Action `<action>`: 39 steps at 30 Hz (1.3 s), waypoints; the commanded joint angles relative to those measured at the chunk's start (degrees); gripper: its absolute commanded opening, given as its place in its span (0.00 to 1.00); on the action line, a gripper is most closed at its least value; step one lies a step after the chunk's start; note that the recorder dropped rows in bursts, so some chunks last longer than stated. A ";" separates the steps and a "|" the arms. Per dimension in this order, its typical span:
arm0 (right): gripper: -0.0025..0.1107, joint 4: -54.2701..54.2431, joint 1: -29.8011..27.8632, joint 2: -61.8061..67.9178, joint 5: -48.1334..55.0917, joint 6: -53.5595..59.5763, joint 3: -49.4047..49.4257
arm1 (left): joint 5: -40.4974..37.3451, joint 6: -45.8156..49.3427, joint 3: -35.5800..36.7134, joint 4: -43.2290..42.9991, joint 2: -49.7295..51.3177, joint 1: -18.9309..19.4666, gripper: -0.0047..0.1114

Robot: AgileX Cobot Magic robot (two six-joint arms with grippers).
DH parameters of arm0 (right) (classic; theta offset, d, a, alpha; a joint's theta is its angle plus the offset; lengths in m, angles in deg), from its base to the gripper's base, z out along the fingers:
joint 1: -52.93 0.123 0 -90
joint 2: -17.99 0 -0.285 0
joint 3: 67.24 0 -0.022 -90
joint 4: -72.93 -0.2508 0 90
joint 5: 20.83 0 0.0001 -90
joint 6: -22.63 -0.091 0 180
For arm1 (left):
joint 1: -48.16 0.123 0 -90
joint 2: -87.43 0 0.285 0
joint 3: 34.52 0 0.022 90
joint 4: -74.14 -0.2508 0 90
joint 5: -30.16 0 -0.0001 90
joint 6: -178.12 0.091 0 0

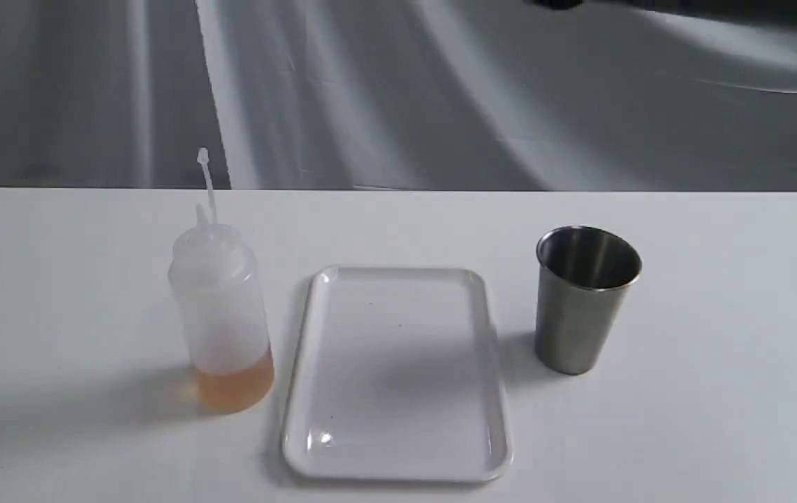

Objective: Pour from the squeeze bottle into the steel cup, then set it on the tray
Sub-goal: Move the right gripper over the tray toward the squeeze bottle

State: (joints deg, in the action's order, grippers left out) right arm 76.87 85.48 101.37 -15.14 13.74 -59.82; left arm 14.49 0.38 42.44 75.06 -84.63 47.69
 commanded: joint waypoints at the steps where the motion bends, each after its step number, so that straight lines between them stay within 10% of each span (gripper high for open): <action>1: 0.02 -7.70 0.05 2.07 -2.63 7.02 1.07 | 0.43 -0.14 0.25 0.04 -0.15 -0.36 0.04; 12: 0.02 -9.89 0.19 3.37 -33.40 8.89 20.56 | 0.43 -0.27 0.25 0.04 -0.15 -0.36 0.04; 30: 0.03 -7.82 3.52 24.33 -44.79 6.58 24.02 | 0.43 -0.16 0.25 0.04 -0.15 -0.36 0.04; 35: 0.24 -7.82 3.52 28.00 -44.84 6.58 24.02 | 0.43 -0.29 0.25 0.04 -0.15 -0.36 0.04; 39: 0.70 -7.57 3.52 30.43 -46.65 6.58 23.91 | 0.43 -0.29 0.25 0.04 -0.15 -0.36 0.04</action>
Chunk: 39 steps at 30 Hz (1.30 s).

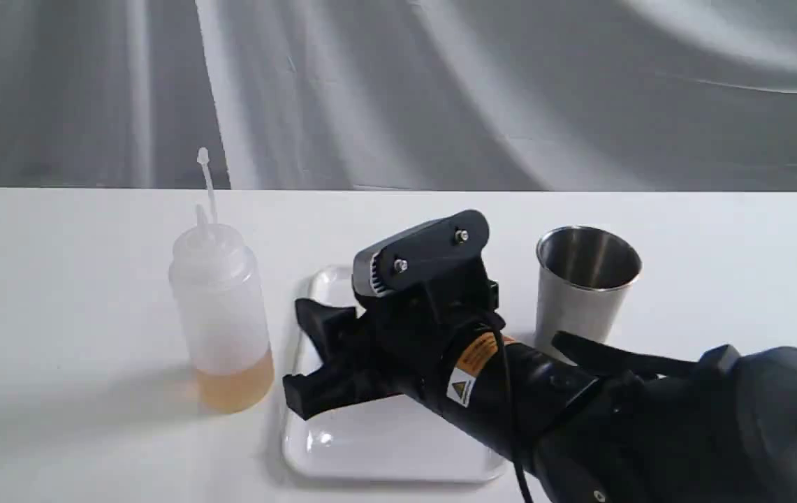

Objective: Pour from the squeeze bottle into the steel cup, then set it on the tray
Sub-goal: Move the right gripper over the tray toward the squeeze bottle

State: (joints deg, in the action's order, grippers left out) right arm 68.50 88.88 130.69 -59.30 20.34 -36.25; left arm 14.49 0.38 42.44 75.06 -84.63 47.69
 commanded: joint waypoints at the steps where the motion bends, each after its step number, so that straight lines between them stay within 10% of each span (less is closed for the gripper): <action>1: 0.81 0.92 0.12 1.51 -3.39 -0.02 0.35 | 0.43 -0.29 0.25 0.04 -0.15 -0.36 0.04; 3: 0.95 2.19 0.12 2.19 -3.40 -0.02 0.06 | 0.43 -0.29 0.25 0.04 -0.15 -0.36 0.04; 10: 0.95 19.39 0.12 3.21 -8.03 0.10 0.06 | 0.43 -0.16 0.25 0.04 -0.15 -0.36 0.04; 39: 0.95 15.16 0.02 22.30 -3.97 -1.25 -19.64 | 0.43 -0.15 0.25 0.04 -0.15 -0.36 0.04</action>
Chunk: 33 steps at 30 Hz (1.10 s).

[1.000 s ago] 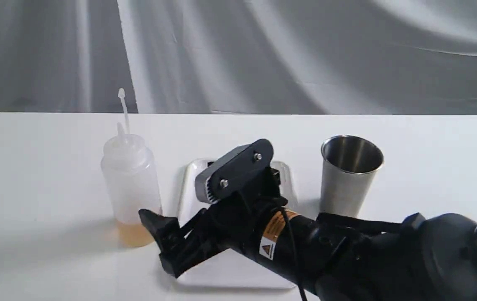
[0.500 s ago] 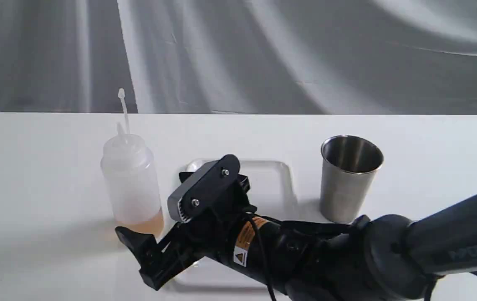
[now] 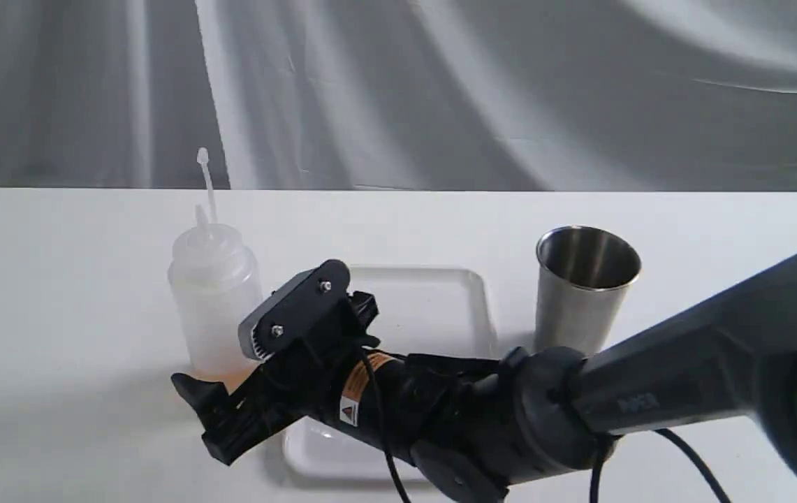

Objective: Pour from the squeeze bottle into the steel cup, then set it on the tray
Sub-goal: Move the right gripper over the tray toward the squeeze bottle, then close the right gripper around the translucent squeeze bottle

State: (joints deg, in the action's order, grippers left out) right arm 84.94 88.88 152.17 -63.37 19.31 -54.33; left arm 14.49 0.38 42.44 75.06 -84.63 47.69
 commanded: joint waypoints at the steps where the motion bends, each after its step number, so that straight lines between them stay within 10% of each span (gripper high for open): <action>1: 0.95 -1.71 0.02 1.42 0.10 -0.21 -2.10 | 0.43 -0.15 0.25 0.04 -0.15 -0.36 0.04; 33: 0.95 -5.55 -0.09 13.59 1.63 -0.11 -17.24 | 0.43 -0.23 0.25 0.04 -0.15 -0.36 0.04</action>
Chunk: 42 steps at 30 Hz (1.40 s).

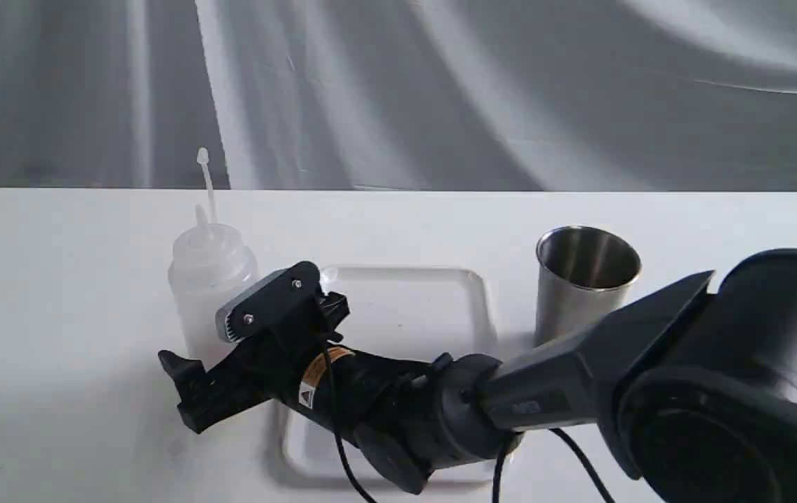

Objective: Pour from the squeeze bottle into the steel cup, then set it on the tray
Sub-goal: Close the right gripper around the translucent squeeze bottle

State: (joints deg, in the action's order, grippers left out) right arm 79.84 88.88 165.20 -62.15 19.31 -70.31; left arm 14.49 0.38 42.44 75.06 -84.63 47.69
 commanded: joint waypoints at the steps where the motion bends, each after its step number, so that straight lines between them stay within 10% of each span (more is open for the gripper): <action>1: 0.95 -0.54 -0.09 0.92 0.40 -0.22 -1.74 | 0.43 -0.23 0.25 0.04 -0.15 -0.36 0.04; 21: 0.89 -2.05 -0.72 2.92 -1.62 -1.59 -3.85 | 0.43 -0.16 0.25 0.04 -0.15 -0.36 0.04; 36: 0.02 1.04 -0.72 0.60 -0.59 -1.48 -3.85 | 0.43 -0.08 0.25 0.04 -0.15 -0.36 0.04; 42: 0.02 2.05 -0.72 -4.62 2.03 -1.48 -3.85 | 0.43 -0.08 0.25 0.04 -0.15 -0.36 0.04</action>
State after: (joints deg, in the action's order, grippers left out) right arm 81.44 88.39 163.14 -58.64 18.03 -73.85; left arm 14.49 0.38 42.44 75.06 -84.63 47.69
